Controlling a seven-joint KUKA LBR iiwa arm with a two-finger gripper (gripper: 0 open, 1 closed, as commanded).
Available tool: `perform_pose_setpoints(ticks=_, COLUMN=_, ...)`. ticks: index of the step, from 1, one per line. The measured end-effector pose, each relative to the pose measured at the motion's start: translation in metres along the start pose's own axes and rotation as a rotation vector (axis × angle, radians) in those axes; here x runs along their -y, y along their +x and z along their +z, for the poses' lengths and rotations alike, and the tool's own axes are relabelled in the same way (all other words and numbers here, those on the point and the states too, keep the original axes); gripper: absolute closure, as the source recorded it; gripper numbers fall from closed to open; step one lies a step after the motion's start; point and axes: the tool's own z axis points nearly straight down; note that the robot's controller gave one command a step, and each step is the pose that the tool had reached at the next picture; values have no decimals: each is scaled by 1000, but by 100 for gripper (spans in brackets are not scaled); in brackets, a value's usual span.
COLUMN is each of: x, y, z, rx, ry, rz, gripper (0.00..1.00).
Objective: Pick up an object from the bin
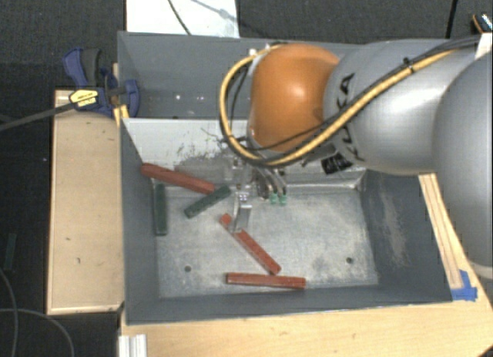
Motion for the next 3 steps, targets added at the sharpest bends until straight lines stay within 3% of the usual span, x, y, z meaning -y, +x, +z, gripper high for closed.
perform_pose_setpoints(ticks=1, x=3, y=-10, z=118, rx=-4, ry=2, rz=241, gripper=0)
perform_pose_setpoints(ticks=2, x=34, y=2, z=116, rx=-3, ry=3, rz=34, gripper=0)
perform_pose_setpoints(ticks=3, x=33, y=2, z=116, rx=-3, ry=1, rz=38, gripper=100)
